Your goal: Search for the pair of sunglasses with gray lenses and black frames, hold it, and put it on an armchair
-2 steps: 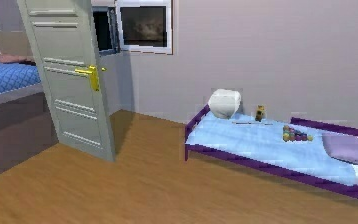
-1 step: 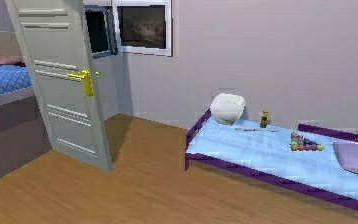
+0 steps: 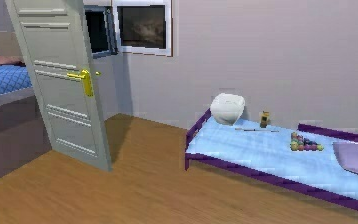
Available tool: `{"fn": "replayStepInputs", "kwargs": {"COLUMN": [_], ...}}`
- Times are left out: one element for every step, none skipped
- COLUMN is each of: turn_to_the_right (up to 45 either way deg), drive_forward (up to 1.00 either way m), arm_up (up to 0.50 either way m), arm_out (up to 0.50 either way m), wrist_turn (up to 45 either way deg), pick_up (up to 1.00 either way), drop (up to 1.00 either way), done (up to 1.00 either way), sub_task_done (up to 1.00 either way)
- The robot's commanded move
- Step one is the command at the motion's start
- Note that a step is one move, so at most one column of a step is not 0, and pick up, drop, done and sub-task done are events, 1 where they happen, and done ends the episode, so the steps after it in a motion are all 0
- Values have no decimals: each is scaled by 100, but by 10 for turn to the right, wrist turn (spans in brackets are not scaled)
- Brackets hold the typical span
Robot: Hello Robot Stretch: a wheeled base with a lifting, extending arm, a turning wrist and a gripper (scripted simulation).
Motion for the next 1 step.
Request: {"fn": "replayStepInputs", "kwargs": {"turn_to_the_right": [0], "drive_forward": [0], "arm_up": [32], "arm_out": [0], "wrist_turn": [0], "pick_up": [0], "drop": [0], "done": [0], "sub_task_done": [0]}}
